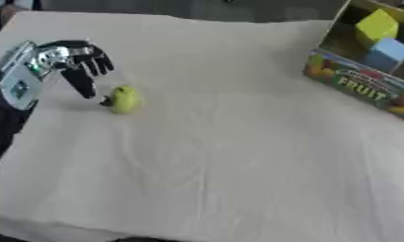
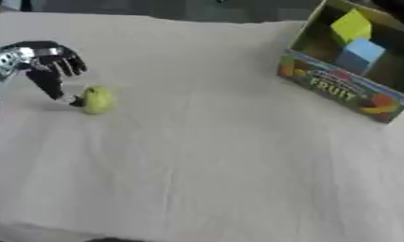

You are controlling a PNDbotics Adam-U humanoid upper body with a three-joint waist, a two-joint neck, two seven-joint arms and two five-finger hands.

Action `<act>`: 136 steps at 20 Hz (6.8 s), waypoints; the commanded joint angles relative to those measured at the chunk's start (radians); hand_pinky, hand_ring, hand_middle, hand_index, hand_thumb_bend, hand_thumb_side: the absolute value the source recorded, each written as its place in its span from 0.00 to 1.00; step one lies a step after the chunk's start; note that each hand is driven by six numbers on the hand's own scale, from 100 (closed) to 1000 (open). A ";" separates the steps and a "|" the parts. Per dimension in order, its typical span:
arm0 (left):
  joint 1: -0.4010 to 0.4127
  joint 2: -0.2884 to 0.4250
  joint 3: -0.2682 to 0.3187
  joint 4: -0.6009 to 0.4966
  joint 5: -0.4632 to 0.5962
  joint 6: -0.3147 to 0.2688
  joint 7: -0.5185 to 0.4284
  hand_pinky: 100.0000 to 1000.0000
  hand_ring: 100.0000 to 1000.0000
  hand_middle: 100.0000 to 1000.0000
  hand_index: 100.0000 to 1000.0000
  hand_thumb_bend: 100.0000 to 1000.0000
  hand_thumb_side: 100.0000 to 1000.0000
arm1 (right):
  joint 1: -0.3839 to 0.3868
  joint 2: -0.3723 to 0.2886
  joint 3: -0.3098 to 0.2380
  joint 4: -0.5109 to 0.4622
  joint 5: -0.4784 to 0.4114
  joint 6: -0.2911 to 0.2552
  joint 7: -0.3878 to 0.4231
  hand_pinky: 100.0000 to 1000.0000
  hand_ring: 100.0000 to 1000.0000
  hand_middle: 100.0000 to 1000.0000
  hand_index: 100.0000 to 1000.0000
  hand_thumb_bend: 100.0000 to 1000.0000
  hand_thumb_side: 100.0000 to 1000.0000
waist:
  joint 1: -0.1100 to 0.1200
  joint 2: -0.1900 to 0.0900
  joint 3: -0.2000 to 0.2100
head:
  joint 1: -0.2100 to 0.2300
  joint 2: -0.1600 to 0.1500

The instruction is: Pick up the objects with one hand, pass them to the other hand, and then place them into the box on the other side of the table.

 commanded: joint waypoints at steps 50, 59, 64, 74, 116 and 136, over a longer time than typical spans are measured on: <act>-0.017 -0.025 -0.050 -0.091 -0.042 0.015 -0.105 0.75 0.75 0.68 0.75 0.59 0.00 | -0.013 -0.009 0.006 -0.012 0.007 0.006 0.032 1.00 1.00 0.71 0.85 0.00 0.44 | 0.005 -0.017 -0.009 | 0.018 0.013; -0.017 -0.042 -0.040 -0.045 -0.057 0.000 -0.093 0.75 0.74 0.68 0.75 0.56 0.00 | -0.012 -0.011 0.007 -0.016 0.003 0.006 0.033 1.00 1.00 0.71 0.84 0.00 0.44 | 0.004 -0.018 -0.009 | 0.023 0.012; -0.012 -0.038 -0.039 -0.079 -0.015 0.019 -0.074 0.75 0.73 0.66 0.75 0.53 0.01 | -0.011 -0.012 0.007 -0.013 0.010 0.008 0.036 1.00 1.00 0.71 0.84 0.00 0.44 | 0.004 -0.016 -0.010 | 0.024 0.012; -0.009 -0.057 -0.047 -0.075 0.018 0.069 -0.063 0.75 0.72 0.64 0.69 0.43 0.05 | -0.014 -0.007 0.007 -0.017 0.010 0.011 0.039 1.00 1.00 0.71 0.84 0.00 0.44 | 0.004 -0.014 -0.013 | 0.029 0.010; 0.197 -0.136 0.074 -0.568 0.085 -0.013 0.302 0.60 0.47 0.39 0.49 0.00 0.00 | -0.033 -0.006 0.034 -0.055 -0.043 -0.027 0.050 1.00 1.00 0.72 0.84 0.00 0.45 | -0.059 -0.041 -0.003 | -0.014 -0.038; 0.330 -0.306 0.118 -0.518 -0.005 -0.290 0.496 0.57 0.44 0.35 0.48 0.00 0.02 | -0.124 -0.040 0.265 -0.244 0.073 -0.203 0.388 1.00 1.00 0.72 0.83 0.00 0.12 | -0.089 -0.044 -0.033 | -0.045 0.012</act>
